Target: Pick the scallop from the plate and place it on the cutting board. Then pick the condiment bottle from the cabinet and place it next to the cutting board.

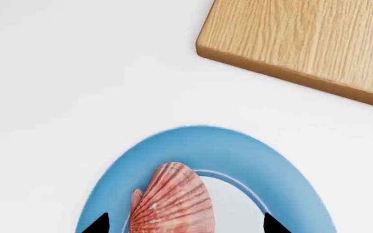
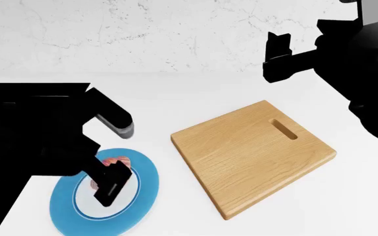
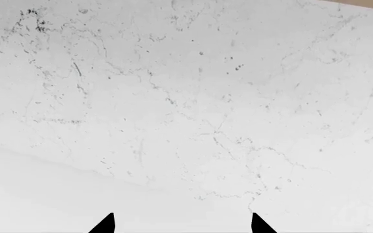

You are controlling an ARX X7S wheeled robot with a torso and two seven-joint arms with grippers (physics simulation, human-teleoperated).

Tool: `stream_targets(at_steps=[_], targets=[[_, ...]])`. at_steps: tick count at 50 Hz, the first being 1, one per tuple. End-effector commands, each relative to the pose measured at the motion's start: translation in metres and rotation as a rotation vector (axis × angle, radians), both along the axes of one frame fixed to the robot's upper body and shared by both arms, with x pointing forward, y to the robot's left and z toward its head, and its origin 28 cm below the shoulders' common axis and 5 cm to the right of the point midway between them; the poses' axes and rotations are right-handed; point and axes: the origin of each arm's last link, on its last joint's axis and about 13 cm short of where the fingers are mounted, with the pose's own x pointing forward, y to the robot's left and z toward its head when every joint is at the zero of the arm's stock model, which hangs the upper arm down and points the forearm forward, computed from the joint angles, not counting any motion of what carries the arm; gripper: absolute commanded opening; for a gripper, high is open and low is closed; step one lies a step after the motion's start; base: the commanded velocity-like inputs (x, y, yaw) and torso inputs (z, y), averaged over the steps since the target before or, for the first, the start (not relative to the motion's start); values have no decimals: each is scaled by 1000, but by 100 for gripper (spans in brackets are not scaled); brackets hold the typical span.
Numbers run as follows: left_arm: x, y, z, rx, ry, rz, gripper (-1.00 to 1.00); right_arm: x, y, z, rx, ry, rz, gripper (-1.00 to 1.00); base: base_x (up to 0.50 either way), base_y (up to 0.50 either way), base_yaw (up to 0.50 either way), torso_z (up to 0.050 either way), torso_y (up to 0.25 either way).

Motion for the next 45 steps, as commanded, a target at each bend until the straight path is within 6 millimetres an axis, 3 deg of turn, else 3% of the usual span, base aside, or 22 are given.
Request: stream_targets(at_steps=[1, 19, 45], targets=[[1, -2, -8, 28, 5, 2, 100, 0, 0, -1, 2, 1, -1, 100, 0, 0, 0, 0, 0], [8, 2, -24, 47, 18, 17, 100, 0, 0, -4, 3, 6, 0, 100, 0, 0, 0, 0, 0], [4, 1, -28, 48, 40, 15, 100, 0, -1, -4, 2, 8, -2, 100, 0, 0, 0, 0, 0]])
